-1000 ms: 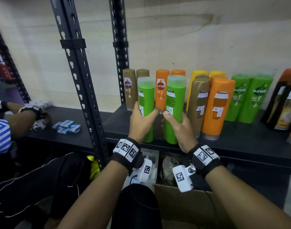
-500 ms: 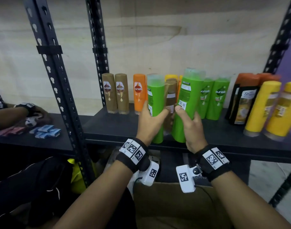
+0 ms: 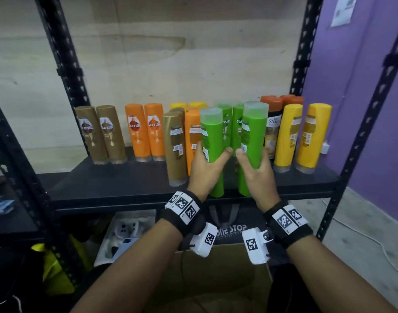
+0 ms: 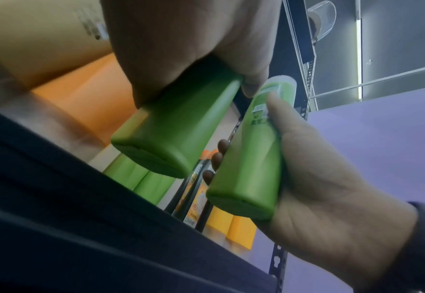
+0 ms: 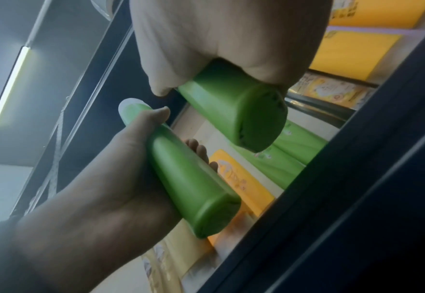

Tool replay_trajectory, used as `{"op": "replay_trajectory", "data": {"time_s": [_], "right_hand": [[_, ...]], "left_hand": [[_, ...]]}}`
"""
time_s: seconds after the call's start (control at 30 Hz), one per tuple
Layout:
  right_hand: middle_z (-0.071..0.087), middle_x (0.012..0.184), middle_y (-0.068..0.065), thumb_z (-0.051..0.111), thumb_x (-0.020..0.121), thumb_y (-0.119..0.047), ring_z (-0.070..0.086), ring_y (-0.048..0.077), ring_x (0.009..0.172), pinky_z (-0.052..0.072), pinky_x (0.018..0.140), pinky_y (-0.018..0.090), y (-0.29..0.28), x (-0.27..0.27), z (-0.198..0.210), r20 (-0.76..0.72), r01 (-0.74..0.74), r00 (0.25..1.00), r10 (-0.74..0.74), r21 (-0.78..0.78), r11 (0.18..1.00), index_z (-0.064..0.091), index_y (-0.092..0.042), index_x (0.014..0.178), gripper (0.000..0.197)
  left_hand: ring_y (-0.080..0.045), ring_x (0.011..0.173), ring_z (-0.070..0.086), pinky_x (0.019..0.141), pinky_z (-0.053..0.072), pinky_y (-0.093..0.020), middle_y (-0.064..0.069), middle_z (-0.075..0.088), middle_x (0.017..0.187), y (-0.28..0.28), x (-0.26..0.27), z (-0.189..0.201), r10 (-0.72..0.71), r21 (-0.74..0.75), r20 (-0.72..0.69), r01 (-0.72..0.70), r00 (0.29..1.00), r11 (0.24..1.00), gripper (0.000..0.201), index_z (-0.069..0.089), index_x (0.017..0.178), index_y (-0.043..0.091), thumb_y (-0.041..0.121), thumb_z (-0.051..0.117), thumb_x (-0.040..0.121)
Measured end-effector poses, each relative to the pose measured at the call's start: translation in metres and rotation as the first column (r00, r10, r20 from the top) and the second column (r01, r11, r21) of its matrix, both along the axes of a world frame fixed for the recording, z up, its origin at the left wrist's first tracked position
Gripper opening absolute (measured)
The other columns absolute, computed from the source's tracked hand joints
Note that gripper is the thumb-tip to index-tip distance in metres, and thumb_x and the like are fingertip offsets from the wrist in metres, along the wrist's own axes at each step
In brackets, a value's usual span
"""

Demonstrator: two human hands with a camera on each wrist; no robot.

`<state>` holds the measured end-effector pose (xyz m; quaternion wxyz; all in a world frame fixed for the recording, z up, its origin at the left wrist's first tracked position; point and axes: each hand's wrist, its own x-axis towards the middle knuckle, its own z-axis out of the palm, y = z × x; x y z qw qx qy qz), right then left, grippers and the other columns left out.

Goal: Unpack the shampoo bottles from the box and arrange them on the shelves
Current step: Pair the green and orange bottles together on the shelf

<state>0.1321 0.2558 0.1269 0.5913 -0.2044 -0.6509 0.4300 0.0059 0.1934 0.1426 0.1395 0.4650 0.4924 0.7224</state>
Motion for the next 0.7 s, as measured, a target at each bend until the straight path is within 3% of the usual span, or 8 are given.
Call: {"op": "replay_trajectory", "data": {"time_s": [0.13,0.23,0.33,0.47,0.5,0.57,0.63,0.7], "right_hand": [[0.068,0.114,-0.033,0.049,0.092,-0.077,0.065,-0.012,0.101,0.049,0.082,0.007,0.015,0.011,-0.005,0.006,0.024,1.0,-0.024,-0.025,0.999,0.055,-0.066,0.116,0.028],[0.074,0.108,-0.01,0.048,0.09,-0.08,0.073,0.015,0.088,0.061,0.076,0.034,0.029,0.016,-0.015,0.009,0.027,1.0,-0.026,-0.102,0.994,0.056,-0.051,0.127,0.047],[0.074,0.101,-0.007,0.049,0.087,-0.083,0.074,0.019,0.08,0.059,0.069,0.034,0.04,0.018,-0.021,0.03,0.043,0.999,-0.04,-0.114,0.993,0.055,-0.043,0.13,0.058],[0.072,0.113,-0.011,0.045,0.089,-0.082,0.073,0.014,0.093,0.06,0.082,0.038,0.057,0.016,-0.023,0.087,0.059,0.995,-0.052,-0.082,0.995,0.051,-0.047,0.134,0.057],[0.07,0.117,-0.016,0.044,0.09,-0.081,0.072,0.01,0.098,0.059,0.088,0.035,0.059,0.015,-0.023,0.112,0.063,0.992,-0.055,-0.066,0.996,0.049,-0.056,0.13,0.048],[0.065,0.117,-0.034,0.042,0.088,-0.083,0.065,-0.007,0.104,0.051,0.089,0.013,0.063,0.013,-0.021,0.157,0.069,0.986,-0.063,-0.028,0.997,0.044,-0.068,0.122,0.038],[0.062,0.112,-0.043,0.043,0.085,-0.085,0.058,-0.02,0.105,0.041,0.083,-0.001,0.07,0.01,-0.019,0.188,0.086,0.978,-0.085,0.003,0.996,0.043,-0.061,0.125,0.046],[0.064,0.11,-0.035,0.043,0.085,-0.085,0.058,-0.021,0.1,0.04,0.079,-0.001,0.08,0.006,-0.018,0.227,0.109,0.967,-0.114,0.034,0.993,0.04,-0.045,0.133,0.062]], "left_hand": [[-0.01,0.114,0.069,0.102,0.054,-0.037,0.009,0.073,0.121,0.017,0.01,-0.011,-0.02,0.006,0.005,0.02,1.0,1.0,0.049,0.059,0.13,0.027,0.032,0.08,0.087],[-0.007,0.112,0.069,0.098,0.053,-0.031,0.01,0.073,0.119,0.026,0.013,-0.016,-0.019,0.004,0.016,0.019,1.0,1.0,0.049,0.058,0.128,0.027,0.035,0.08,0.084],[-0.007,0.112,0.069,0.1,0.054,-0.034,0.01,0.073,0.119,0.036,0.012,-0.017,-0.016,-0.016,0.009,0.016,1.0,1.0,0.051,0.058,0.127,0.028,0.038,0.081,0.083],[0.002,0.107,0.068,0.094,0.052,-0.024,0.021,0.072,0.114,0.054,0.007,-0.022,0.007,-0.057,-0.015,-0.008,1.0,0.998,0.044,0.058,0.12,0.036,0.04,0.081,0.083],[0.007,0.105,0.067,0.091,0.051,-0.018,0.026,0.071,0.113,0.058,0.006,-0.022,0.019,-0.063,-0.024,-0.02,1.0,0.998,0.042,0.058,0.118,0.038,0.041,0.08,0.083],[0.009,0.103,0.066,0.087,0.049,-0.013,0.03,0.07,0.111,0.067,0.003,-0.023,0.039,-0.067,-0.03,-0.041,0.999,0.997,0.041,0.058,0.115,0.04,0.046,0.079,0.081],[0.004,0.104,0.068,0.087,0.051,-0.017,0.024,0.072,0.111,0.077,0.001,-0.025,0.052,-0.068,-0.037,-0.054,0.998,0.996,0.045,0.058,0.117,0.038,0.05,0.077,0.077],[0.001,0.103,0.069,0.087,0.054,-0.017,0.018,0.073,0.113,0.088,0.0,-0.03,0.054,-0.076,-0.065,-0.059,0.996,0.995,0.051,0.057,0.123,0.035,0.047,0.076,0.077]]}}
